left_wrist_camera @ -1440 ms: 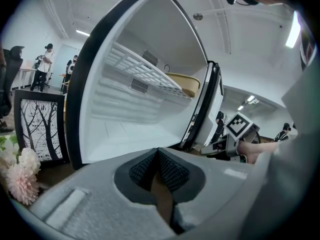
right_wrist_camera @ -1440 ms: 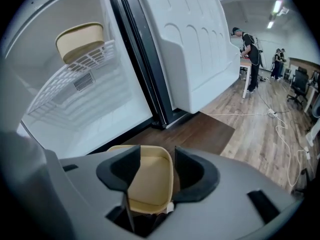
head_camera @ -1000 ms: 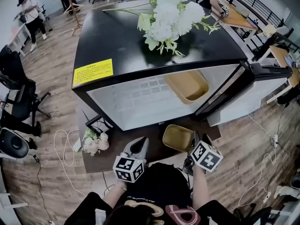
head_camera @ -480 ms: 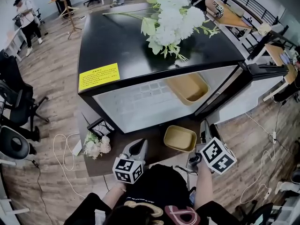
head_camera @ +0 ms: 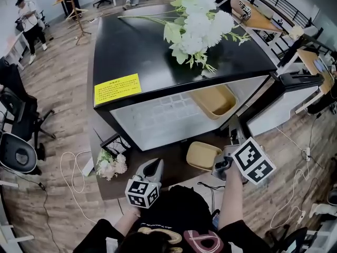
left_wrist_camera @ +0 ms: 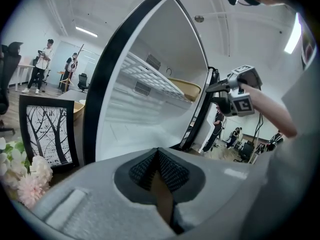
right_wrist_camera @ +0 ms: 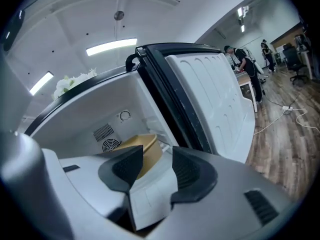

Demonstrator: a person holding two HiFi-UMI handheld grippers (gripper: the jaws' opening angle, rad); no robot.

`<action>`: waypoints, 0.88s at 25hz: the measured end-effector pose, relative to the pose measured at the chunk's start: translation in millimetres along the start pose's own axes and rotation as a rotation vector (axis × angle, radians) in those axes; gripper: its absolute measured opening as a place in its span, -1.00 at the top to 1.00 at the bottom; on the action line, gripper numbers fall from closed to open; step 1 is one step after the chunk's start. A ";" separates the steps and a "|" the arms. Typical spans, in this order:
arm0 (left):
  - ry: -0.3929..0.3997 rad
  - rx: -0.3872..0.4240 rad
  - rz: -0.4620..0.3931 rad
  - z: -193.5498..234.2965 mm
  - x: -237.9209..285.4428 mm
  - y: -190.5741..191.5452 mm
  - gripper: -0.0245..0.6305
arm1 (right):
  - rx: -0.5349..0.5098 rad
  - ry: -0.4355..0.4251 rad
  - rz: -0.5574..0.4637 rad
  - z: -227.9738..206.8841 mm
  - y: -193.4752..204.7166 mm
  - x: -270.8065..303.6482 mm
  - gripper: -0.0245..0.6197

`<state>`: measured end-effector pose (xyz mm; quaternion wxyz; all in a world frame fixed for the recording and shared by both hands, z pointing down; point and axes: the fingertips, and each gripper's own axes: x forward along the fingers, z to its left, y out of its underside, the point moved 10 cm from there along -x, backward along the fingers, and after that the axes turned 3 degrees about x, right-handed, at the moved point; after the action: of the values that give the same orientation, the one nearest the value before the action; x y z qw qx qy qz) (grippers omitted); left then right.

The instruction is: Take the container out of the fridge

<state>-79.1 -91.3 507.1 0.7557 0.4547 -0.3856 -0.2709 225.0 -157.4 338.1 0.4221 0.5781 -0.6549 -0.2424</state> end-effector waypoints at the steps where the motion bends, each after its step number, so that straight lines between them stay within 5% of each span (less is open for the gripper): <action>1: -0.003 -0.001 0.000 0.9 -0.8 0.2 0.90 | 0.004 -0.002 0.004 3.7 -0.8 3.3 0.33; 22: -0.038 -0.005 -0.008 20.8 -2.7 -5.1 0.90 | 0.075 0.018 0.058 24.2 5.3 44.7 0.31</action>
<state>-98.2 -101.4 507.6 0.7483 0.4491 -0.3975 -0.2836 203.1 -203.3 341.8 0.4126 0.5766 -0.6762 -0.2002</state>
